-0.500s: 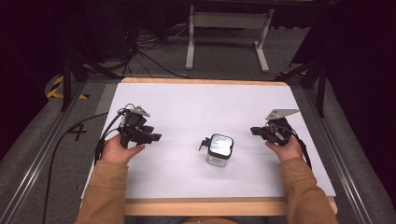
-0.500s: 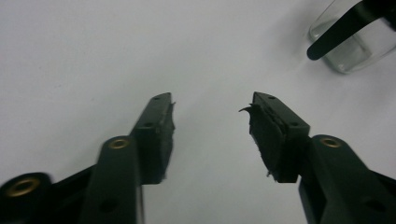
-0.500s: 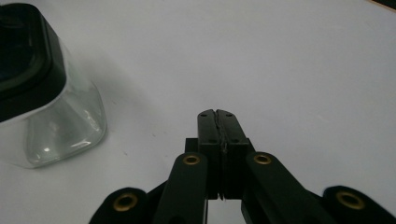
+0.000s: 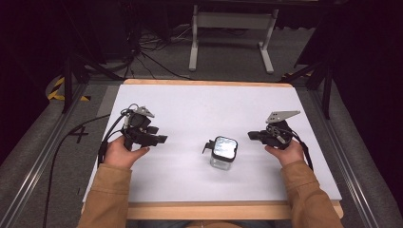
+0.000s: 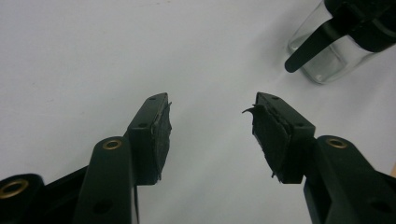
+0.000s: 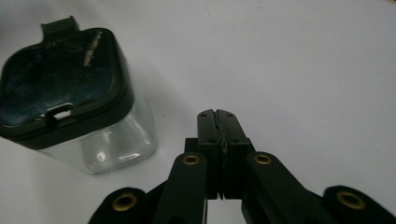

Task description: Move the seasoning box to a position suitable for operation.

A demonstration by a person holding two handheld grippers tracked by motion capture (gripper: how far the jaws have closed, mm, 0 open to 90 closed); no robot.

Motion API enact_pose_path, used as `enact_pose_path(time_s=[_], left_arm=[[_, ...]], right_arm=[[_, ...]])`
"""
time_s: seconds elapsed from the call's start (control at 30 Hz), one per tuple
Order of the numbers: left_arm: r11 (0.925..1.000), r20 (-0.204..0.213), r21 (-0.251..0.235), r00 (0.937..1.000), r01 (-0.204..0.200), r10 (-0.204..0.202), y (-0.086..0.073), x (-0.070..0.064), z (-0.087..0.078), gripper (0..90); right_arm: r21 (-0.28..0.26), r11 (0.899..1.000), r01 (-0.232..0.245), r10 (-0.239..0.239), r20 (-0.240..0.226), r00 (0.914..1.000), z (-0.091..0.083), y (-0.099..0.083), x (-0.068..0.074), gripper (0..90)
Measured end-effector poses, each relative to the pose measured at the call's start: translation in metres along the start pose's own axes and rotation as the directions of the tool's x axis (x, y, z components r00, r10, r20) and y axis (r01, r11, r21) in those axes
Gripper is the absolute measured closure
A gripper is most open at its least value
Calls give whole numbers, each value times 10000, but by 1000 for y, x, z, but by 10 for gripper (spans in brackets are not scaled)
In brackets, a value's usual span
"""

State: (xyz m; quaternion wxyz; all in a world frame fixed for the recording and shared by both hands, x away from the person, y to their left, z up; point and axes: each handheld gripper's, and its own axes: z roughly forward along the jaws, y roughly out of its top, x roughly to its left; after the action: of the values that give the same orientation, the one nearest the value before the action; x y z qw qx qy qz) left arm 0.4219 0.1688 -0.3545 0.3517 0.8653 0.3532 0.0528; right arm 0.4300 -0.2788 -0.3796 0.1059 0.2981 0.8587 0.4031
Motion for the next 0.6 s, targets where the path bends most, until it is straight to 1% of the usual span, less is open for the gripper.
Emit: enact_pose_path(time_s=[0.07,0.13,0.23,0.3,0.4,0.47,0.5,0.53,0.6], left_arm=[[10000,50,14,10000,-49,49,1,-2,0,467],[9999,194,75,9997,-118,116,2,-4,-1,467],[9997,181,101,9996,-220,219,4,-7,-1,467],[9994,174,55,9993,-344,343,5,-10,-1,467],[9994,148,18,9993,-333,333,5,-11,-1,465],[9994,146,96,9993,-340,338,5,-10,-1,464],[9993,128,91,9993,-350,349,5,-11,-1,465],[9991,110,100,9991,-419,418,5,-10,0,465],[9991,122,104,9991,-416,415,5,-10,0,465]], right_arm=[[-33,10000,76,-76,-283,9996,3,2,4,897],[91,9997,228,-224,-419,9989,7,4,8,896],[299,9984,473,-453,-654,9968,14,5,13,894],[468,9974,549,-519,-638,9966,20,4,16,878],[569,9972,478,-442,-628,9970,24,4,16,873],[662,9967,471,-425,-682,9968,28,2,17,888],[685,9960,572,-520,-756,9958,31,2,18,894],[679,9963,530,-474,-815,9955,32,2,19,894],[630,9964,562,-506,-870,9949,35,2,20,895]])
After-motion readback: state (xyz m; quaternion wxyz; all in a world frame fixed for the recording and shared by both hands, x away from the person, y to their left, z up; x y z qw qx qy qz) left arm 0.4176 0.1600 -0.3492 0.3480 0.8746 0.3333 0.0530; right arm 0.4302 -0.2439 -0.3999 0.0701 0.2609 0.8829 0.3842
